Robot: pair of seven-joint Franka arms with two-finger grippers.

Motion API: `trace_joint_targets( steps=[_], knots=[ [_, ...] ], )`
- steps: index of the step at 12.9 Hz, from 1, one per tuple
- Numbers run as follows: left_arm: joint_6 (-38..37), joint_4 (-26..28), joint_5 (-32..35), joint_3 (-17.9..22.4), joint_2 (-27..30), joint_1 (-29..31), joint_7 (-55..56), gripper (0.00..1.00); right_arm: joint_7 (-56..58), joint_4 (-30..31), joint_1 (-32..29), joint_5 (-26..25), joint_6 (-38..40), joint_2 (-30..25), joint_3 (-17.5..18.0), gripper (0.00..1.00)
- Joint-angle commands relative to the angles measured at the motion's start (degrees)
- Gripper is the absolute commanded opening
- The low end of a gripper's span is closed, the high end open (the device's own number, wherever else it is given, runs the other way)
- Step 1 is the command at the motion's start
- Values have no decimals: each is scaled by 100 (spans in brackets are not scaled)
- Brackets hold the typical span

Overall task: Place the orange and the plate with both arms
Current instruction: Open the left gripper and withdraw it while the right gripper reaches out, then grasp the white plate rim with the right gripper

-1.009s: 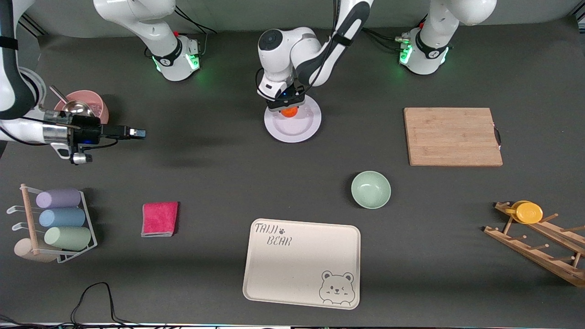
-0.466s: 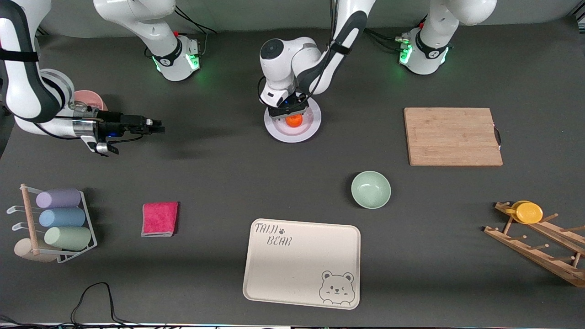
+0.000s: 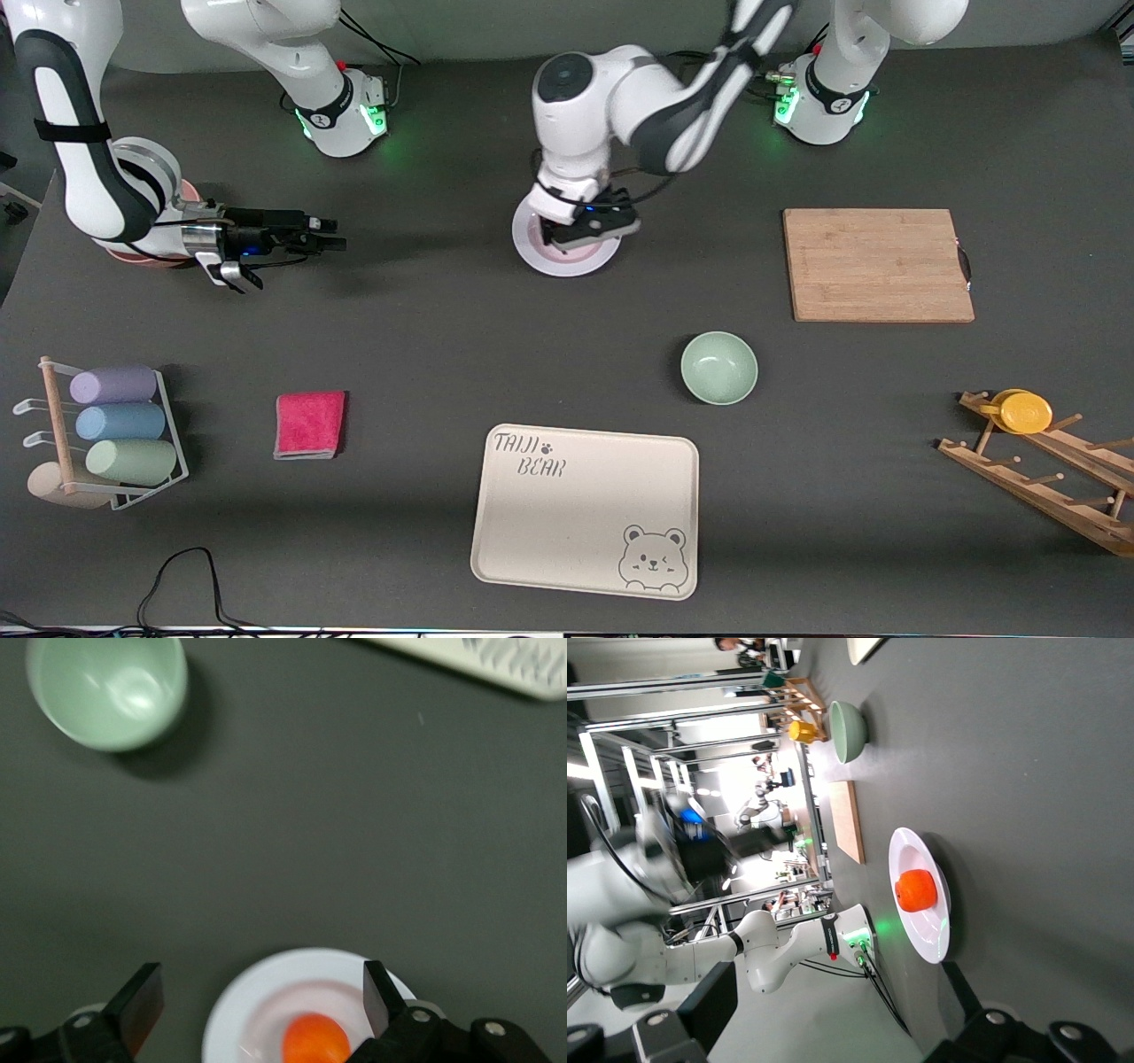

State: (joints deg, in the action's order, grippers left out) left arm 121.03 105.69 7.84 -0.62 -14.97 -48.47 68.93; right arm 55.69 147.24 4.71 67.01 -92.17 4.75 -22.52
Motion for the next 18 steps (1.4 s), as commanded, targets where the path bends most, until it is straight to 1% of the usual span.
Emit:
trace_joint_targets(
  steps=[1, 2, 4, 5, 7, 8, 9, 12, 13, 15, 16, 18],
  knots=[
    [-508, 162, -10, -17, 633, 1149, -1445, 100, 1115, 330, 57, 347, 41, 446, -51, 100],
    [-788, 163, -19, -17, 774, 1660, -2279, 100, 1493, 410, 126, 557, 41, 674, -42, 100],
    [-1229, 163, -45, -8, 1090, 2487, -3670, 100, 2022, 419, 486, 1022, 41, 1114, -42, 100],
    [-1422, 163, -115, -17, 1310, 2996, -4425, 100, 2190, 419, 696, 1268, 33, 1307, -42, 100],
    [-1800, 163, -544, -8, 1749, 3849, -5753, 100, 2305, 419, 1101, 1796, 24, 1528, -42, 100],
    [-1924, 163, -607, -8, 1908, 4184, -6273, 100, 2323, 419, 1285, 2103, 15, 1633, -42, 100],
    [-1995, 163, -608, 1, 2023, 4388, -6617, 100, 2384, 410, 1548, 2471, -2, 1739, -33, 100],
    [-1907, 189, -608, 97, 2304, 4758, -7014, 100, 2403, 410, 2401, 3596, -55, 1968, -33, 100],
    [-1890, 224, -608, 124, 2444, 4768, -7156, 100, 2403, 410, 2612, 3869, -55, 2012, -33, 100],
    [-1899, 233, -608, 238, 2481, 4768, -7244, 100, 2411, 402, 2885, 4257, -64, 2135, -25, 100],
    [-1899, 285, -608, 256, 2472, 4768, -7462, 100, 2455, 402, 3052, 4494, -64, 2188, -16, 100],
    [-1899, 321, -617, 326, 2472, 4777, -7588, 100, 2683, 393, 3447, 5100, -55, 2389, 11, 99]
  ],
)
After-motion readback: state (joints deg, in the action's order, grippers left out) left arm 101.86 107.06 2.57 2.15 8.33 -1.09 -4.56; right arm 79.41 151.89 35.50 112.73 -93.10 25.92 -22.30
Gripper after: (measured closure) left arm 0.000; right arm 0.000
